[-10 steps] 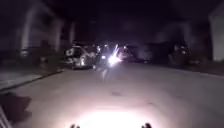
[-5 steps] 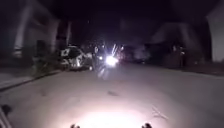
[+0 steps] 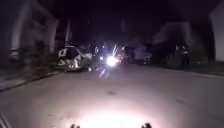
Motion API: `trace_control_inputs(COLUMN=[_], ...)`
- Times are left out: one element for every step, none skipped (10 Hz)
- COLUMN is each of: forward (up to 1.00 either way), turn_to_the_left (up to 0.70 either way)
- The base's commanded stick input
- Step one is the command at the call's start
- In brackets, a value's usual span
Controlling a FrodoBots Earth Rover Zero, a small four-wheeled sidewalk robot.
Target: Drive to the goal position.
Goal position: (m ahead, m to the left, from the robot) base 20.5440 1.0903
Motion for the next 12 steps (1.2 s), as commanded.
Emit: trace_control_inputs(forward=[0.7, 0.7, 0.7, 0.7, 0.7, 0.7, 0.7, 0.7, 0.7, 0.7, 0.7, 0.7], turn_to_the_left=[0.0, 0.0, 0.0, 0.0, 0.0, 0.0, 0.0, 0.0, 0.0, 0.0, 0.0, 0.0])
